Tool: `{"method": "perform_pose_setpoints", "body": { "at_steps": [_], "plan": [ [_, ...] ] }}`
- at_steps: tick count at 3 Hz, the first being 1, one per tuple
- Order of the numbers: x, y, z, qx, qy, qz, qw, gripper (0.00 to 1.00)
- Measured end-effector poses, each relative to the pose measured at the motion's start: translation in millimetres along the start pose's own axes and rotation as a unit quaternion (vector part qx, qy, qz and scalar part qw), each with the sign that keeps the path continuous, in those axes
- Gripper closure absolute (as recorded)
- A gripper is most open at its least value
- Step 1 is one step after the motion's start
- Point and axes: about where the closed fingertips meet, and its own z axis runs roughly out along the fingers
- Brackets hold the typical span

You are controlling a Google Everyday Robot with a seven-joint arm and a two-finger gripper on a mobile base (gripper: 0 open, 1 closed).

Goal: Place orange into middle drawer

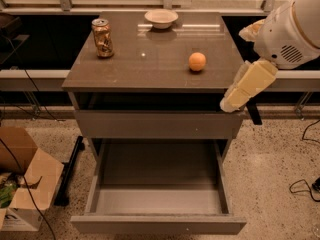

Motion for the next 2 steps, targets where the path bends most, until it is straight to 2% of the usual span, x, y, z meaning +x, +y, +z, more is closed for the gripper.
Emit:
{"method": "perform_pose_setpoints", "body": {
  "at_steps": [1,2],
  "plan": [
    [-5.1,-2.8,4.0,-0.004,-0.015,-0.004,0.9999,0.0],
    [-16.4,-17.1,22.6,-0.007,-0.033,-0.019,0.9993,0.0]
  ]
}}
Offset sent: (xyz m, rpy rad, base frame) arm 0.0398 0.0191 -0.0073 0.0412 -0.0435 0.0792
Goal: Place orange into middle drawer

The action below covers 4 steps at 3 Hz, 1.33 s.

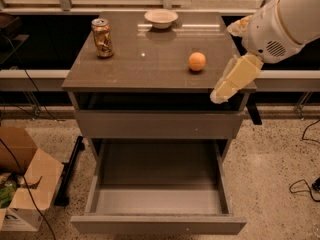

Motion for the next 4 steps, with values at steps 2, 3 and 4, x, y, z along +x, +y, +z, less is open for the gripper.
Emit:
{"method": "perform_pose_setpoints", "body": {
  "at_steps": [2,3,4],
  "plan": [
    [-11.7,-32.8,36.8,-0.009,-0.037,0.011,0.9992,0.0],
    [-8.6,-53.6,58.8,-0.02,-0.059,0.042,0.9972,0.0],
    [-7.0,-57.2,63.8,-0.022,-0.062,0.047,0.9967,0.0]
  ]
}}
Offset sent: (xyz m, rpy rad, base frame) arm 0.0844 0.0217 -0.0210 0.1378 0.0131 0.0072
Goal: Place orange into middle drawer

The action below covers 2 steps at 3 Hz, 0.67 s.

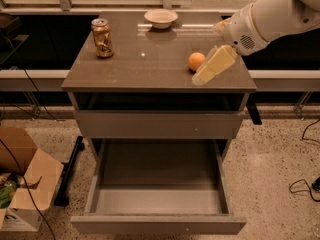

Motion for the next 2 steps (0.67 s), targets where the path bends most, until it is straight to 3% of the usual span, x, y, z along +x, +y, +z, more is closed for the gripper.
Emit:
{"method": "perform_pose_setpoints", "body": {
  "at_steps": [2],
  "plan": [
    [26.2,-24.4,38.9,0.018,0.01,0.059,0.998,0.0]
  ]
}}
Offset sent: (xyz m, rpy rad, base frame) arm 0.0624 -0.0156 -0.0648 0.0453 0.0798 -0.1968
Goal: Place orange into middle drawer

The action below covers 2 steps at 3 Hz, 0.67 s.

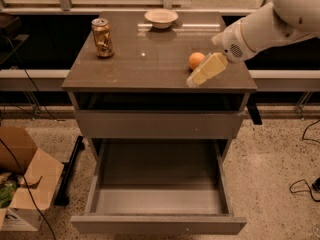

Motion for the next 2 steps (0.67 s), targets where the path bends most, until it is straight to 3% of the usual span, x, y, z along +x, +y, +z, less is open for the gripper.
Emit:
{"method": "perform_pose_setpoints", "body": {
  "at_steps": [2],
  "plan": [
    [16.7,-52.2,35.1,0.016,-0.056,0.054,0.9969,0.0]
  ]
}}
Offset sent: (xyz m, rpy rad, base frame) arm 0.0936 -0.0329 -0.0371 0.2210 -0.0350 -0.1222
